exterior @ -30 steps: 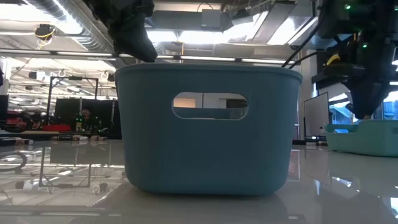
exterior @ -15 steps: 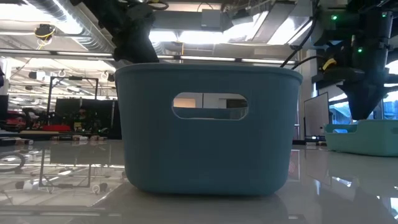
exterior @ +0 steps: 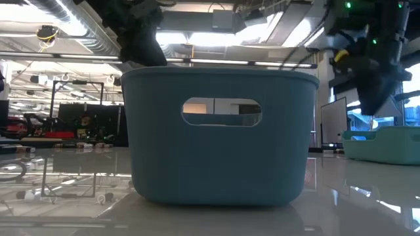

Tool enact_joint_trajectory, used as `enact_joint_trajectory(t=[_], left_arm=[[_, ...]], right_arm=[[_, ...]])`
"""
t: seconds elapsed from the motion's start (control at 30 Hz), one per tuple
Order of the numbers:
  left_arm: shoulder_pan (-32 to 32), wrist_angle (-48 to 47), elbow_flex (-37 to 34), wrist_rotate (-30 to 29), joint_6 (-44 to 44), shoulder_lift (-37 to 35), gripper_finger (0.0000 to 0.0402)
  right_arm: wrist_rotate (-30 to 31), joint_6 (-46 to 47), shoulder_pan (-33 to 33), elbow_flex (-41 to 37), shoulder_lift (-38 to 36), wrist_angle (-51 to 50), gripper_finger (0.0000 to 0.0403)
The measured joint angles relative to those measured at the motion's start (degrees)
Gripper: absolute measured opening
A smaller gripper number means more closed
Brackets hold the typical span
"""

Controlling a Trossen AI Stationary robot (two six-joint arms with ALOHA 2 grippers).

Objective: Sort batteries
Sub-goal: Put the bottom right energizer AAA battery into the blue bin

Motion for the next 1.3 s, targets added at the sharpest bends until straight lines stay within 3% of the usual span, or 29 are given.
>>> enact_joint_trajectory(t=[0.3, 0.5, 0.67, 0.9, 1.13, 1.3], left_arm=[[-2.88, 0.34, 0.00, -1.36, 1.33, -7.83, 0.0161], [-5.53, 0.94, -0.35, -3.83, 1.15, -12.41, 0.0161], [-6.55, 7.12, -6.44, -6.17, 0.78, -16.74, 0.0161], [-6.43, 16.17, -15.14, -6.11, -1.41, -21.17, 0.0161], [-6.41, 17.57, -15.98, -5.99, 0.51, -21.44, 0.0161], [-6.29, 17.55, -15.98, -5.96, 1.22, -21.44, 0.0161]], right_arm=[[-4.17, -3.74, 0.89, 5.89, -0.02, 6.17, 0.0112], [-6.11, -4.55, 7.94, 5.89, 0.00, 16.86, 0.0112], [-6.15, -3.89, 15.22, 5.89, 0.59, 22.39, 0.0112], [-11.10, 5.74, 27.40, 5.89, 4.08, 20.06, 0.0112], [-14.38, 17.62, 40.82, 5.70, 12.15, 14.64, 0.0112], [-20.95, 23.94, 45.51, 5.59, 18.65, 9.02, 0.0112]])
